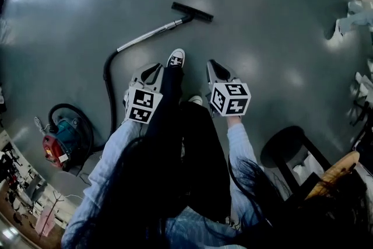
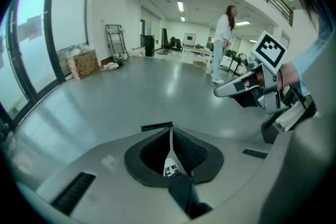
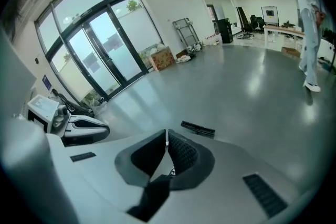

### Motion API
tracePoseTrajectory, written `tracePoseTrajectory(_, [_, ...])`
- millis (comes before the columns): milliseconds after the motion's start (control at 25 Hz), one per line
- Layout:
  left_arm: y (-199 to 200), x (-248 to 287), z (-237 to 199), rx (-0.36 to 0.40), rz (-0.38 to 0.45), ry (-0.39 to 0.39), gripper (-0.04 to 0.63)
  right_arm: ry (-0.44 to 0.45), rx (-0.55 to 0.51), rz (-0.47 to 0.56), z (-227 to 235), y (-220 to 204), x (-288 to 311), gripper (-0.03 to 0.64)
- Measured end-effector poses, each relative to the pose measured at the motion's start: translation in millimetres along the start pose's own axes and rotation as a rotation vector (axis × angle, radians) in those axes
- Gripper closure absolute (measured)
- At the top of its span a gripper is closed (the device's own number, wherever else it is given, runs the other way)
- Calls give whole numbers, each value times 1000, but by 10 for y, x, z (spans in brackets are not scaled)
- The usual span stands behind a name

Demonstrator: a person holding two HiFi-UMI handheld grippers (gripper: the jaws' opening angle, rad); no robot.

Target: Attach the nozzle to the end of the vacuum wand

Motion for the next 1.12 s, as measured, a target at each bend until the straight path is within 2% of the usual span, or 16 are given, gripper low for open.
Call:
tracePoseTrajectory(240, [563,-861,720,-187,197,31,574,23,31,24,-321,335,-1278,595])
tracePoseTrajectory(400, [809,-1476,1437,-310,358,-47,580,65,88,24,-482,435,-2086,595])
tracePoseTrajectory(480, [837,-1741,1684,-307,399,-61,581,70,70,56,-586,500,-2333,595])
tracePoseTrajectory(600, [767,-2091,1890,-268,391,-34,581,86,40,85,-737,557,-2559,595])
tracePoseTrajectory(960, [300,-3021,1856,-306,424,81,581,101,-39,70,-1173,365,-2816,595])
tracePoseTrajectory(1120, [169,-3345,1872,-295,470,89,581,96,-75,82,-1486,163,-2962,595])
Point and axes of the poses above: the fingertips, and each gripper's own axes: x forward along the fingers, z to its right, y out of its top, the point moved 10 cm from there along -x, backward along the fingers, and after that the axes turned 12 degrees about -y, right-handed, at the moved point
